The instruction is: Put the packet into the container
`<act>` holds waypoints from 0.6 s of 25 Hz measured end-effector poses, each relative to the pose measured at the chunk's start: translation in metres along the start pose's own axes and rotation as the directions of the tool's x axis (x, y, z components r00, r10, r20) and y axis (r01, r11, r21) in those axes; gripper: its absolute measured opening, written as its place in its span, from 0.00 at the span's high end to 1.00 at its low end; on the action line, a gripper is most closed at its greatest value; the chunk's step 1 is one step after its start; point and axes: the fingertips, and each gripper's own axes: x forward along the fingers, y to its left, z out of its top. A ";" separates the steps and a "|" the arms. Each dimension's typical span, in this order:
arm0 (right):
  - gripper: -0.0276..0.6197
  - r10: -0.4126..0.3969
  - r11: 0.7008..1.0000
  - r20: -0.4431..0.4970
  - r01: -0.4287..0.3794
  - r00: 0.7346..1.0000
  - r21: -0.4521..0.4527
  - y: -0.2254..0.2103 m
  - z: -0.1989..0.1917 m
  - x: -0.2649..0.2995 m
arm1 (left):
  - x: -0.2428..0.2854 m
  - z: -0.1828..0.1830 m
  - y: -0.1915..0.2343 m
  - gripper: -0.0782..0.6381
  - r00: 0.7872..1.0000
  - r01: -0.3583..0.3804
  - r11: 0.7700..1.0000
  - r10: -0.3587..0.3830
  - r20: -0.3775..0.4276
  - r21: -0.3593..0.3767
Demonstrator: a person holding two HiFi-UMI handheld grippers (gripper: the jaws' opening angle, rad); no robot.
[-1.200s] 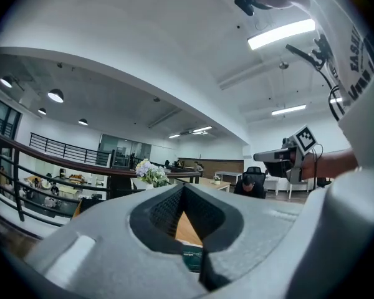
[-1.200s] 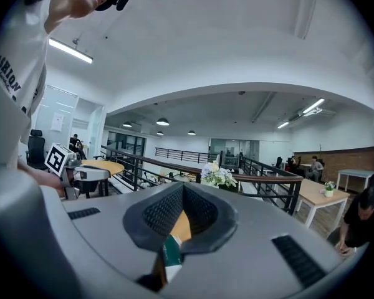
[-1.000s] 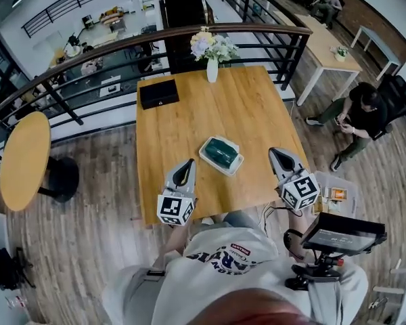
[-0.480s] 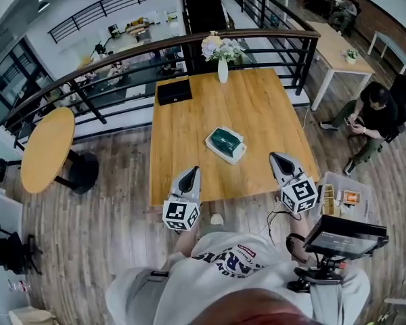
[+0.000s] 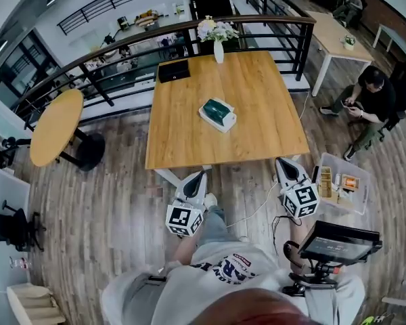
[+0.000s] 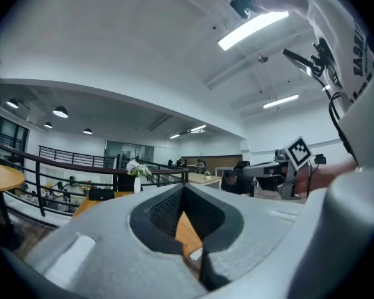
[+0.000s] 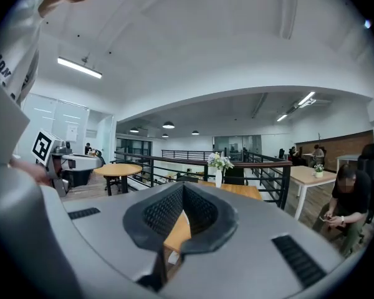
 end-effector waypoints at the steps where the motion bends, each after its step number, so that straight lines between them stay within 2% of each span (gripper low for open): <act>1: 0.95 0.014 1.000 -0.003 -0.014 1.000 0.002 0.008 -0.006 -0.006 | -0.013 -0.010 -0.009 0.89 1.000 -0.013 1.000 0.013 -0.025 -0.010; 4: 0.95 0.060 0.998 -0.007 -0.059 0.998 0.024 0.036 -0.018 -0.019 | -0.052 -0.032 -0.025 0.89 0.994 -0.055 0.997 0.050 -0.092 -0.051; 7: 0.95 0.064 0.998 0.003 -0.064 0.998 0.019 0.059 -0.019 -0.028 | -0.082 -0.039 -0.030 0.89 0.991 -0.075 0.995 0.068 -0.116 -0.058; 11: 0.95 0.028 0.999 -0.007 -0.028 1.000 0.024 0.064 -0.013 -0.034 | -0.082 -0.032 -0.029 0.89 0.996 -0.042 0.998 0.038 -0.085 -0.055; 15: 0.95 0.024 0.999 -0.032 -0.022 0.999 0.040 0.077 -0.004 -0.051 | -0.083 0.000 -0.031 0.89 1.000 0.024 1.000 -0.024 -0.017 0.009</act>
